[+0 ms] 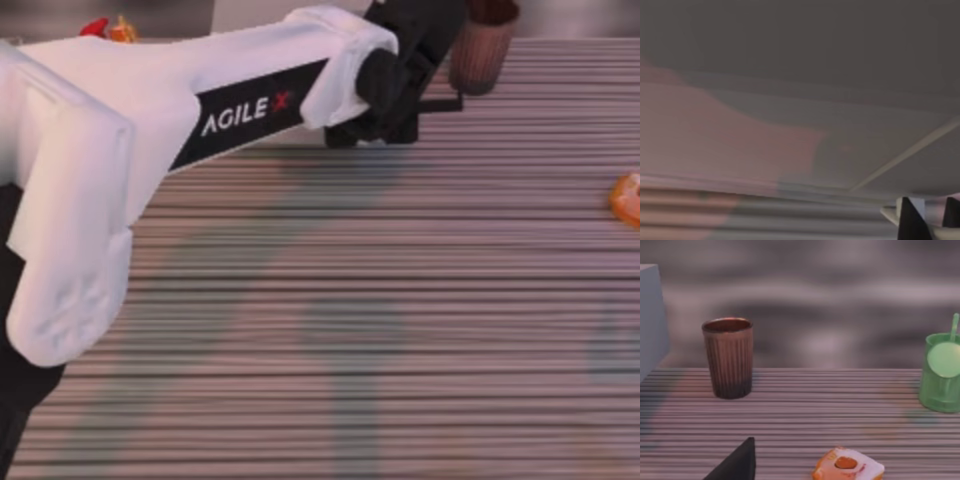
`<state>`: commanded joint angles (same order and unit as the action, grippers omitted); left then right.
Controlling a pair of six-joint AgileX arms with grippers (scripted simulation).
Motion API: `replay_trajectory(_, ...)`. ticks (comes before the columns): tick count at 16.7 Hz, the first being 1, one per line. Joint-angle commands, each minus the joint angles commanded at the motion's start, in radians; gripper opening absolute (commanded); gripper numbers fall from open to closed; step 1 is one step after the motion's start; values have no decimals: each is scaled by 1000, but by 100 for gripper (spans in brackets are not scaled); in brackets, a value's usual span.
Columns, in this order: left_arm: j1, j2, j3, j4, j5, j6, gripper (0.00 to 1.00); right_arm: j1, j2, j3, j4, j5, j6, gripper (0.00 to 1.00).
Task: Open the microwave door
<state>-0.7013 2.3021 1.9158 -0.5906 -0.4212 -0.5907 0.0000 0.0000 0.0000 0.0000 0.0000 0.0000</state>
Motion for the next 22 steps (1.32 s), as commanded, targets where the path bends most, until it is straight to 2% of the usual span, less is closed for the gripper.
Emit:
replay_trajectory(13, 0, 0, 0, 0, 0, 0, 0, 0, 0, 0, 0, 0, 0, 100)
replay_trajectory(22, 3, -55, -96, 62, 34, 54, 0, 0, 0, 0, 0, 0, 0, 100)
